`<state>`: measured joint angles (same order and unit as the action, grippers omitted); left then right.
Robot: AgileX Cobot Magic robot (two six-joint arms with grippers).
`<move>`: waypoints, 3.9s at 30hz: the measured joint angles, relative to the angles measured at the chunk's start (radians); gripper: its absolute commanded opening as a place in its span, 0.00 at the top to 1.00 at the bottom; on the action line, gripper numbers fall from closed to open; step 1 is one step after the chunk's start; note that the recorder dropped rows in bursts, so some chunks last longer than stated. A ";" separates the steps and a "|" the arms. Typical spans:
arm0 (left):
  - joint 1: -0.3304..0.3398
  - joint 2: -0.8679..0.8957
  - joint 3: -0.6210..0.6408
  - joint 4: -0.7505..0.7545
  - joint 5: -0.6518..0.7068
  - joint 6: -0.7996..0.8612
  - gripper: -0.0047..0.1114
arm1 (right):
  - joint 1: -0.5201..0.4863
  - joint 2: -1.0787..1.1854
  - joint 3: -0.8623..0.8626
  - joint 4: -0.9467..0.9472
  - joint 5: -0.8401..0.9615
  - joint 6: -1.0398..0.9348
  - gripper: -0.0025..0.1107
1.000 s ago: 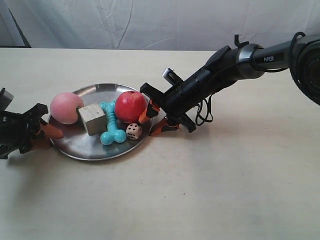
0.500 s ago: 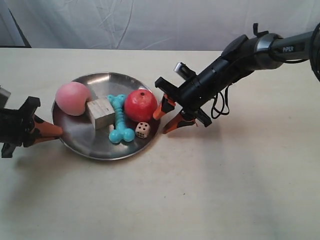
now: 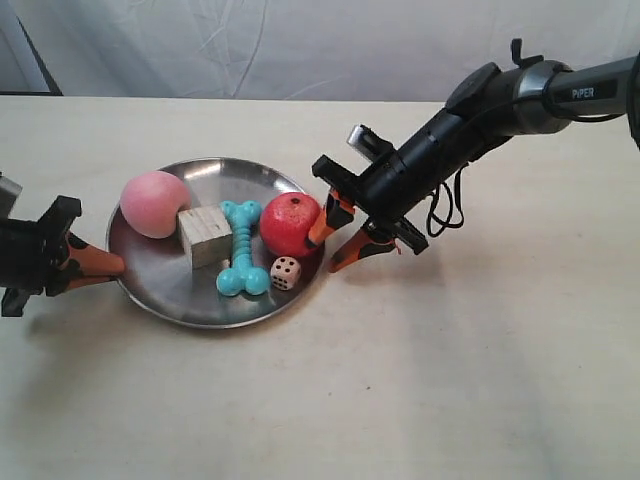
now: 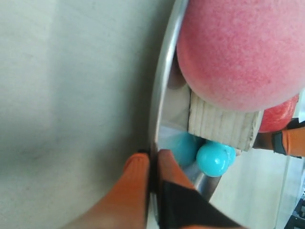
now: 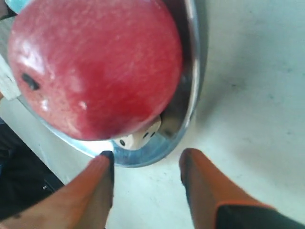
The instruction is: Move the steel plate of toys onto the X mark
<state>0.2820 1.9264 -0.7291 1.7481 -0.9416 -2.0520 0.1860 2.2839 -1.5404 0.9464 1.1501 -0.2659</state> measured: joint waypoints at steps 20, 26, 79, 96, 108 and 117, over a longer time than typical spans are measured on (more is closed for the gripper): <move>0.005 0.000 0.000 0.002 0.094 0.068 0.65 | 0.029 0.000 0.000 -0.008 -0.026 -0.004 0.57; 0.008 0.000 0.000 0.002 0.019 0.068 0.70 | 0.015 -0.029 0.000 -0.149 -0.020 0.009 0.57; -0.128 -1.081 0.274 -0.103 -0.279 0.049 0.96 | 0.207 -1.801 0.822 -0.515 -0.344 0.093 0.99; -0.135 -1.081 0.274 0.001 -0.279 0.042 0.96 | 0.126 -1.959 0.827 -0.512 -0.334 0.094 0.99; -0.135 -1.081 0.274 0.001 -0.279 0.042 0.96 | -0.064 -2.229 1.113 -0.575 -0.719 -0.109 0.99; -0.135 -1.124 0.276 0.001 -0.224 0.266 0.96 | -0.100 -2.278 1.400 -0.494 -0.832 -0.127 0.99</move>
<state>0.1468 0.8026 -0.4531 1.7494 -1.1661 -1.7864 0.0858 0.0063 -0.1403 0.4526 0.3180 -0.3931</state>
